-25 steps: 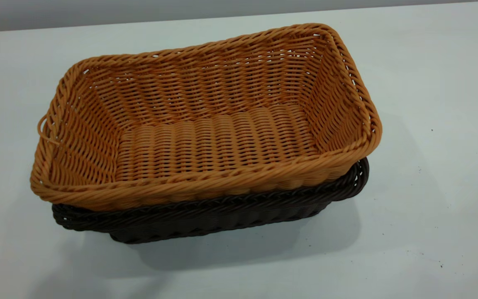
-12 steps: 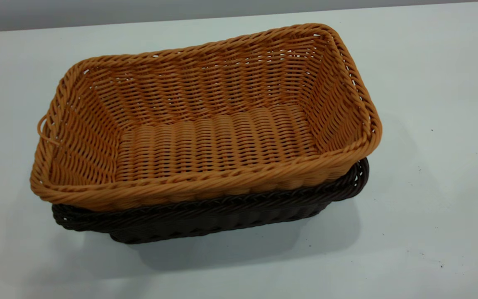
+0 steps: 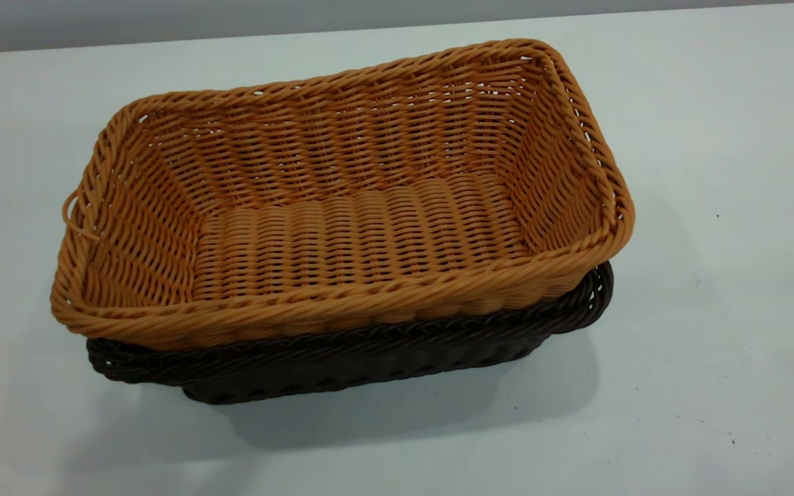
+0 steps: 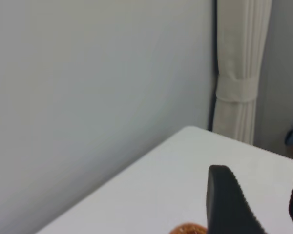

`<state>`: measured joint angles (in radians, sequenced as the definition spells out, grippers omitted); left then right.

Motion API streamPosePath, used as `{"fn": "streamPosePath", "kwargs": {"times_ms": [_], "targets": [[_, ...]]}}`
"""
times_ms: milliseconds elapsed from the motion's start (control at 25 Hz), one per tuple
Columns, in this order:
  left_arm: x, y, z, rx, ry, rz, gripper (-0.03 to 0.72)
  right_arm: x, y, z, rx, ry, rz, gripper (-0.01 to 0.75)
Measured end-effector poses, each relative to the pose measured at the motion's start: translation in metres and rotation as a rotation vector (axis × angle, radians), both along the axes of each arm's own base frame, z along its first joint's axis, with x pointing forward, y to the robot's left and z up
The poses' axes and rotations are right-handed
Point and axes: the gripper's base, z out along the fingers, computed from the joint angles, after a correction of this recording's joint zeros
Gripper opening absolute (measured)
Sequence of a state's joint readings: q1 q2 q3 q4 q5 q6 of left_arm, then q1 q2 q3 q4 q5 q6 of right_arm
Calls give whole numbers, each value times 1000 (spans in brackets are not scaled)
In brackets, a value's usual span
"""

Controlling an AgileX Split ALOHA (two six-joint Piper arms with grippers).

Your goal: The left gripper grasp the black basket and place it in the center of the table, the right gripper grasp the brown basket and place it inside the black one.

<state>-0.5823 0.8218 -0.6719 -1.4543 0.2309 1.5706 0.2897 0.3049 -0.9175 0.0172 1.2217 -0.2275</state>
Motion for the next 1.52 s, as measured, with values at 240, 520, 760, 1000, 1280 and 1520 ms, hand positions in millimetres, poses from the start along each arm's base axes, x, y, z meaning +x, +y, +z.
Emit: {"fn": "streamPosePath", "kwargs": {"times_ms": [240, 520, 760, 1000, 1280, 1520], "targets": [[-4, -3, -1, 1, 8, -53, 290, -13, 3, -53, 52, 57, 50, 10], [-5, -3, -8, 17, 26, -70, 232, -21, 3, -95, 113, 85, 34, 6], [-13, -2, -18, 57, 22, -106, 167, -13, 5, -100, 123, 62, 29, 5], [-35, 10, -19, 159, -72, -163, 79, -12, 5, -100, 129, 51, 22, 5], [-69, 34, -32, 352, 45, -205, 34, -12, 5, -100, 134, 57, 27, 5], [-102, 71, -49, 482, 262, -69, 31, -14, 7, -100, 151, 73, 44, 5]]}}
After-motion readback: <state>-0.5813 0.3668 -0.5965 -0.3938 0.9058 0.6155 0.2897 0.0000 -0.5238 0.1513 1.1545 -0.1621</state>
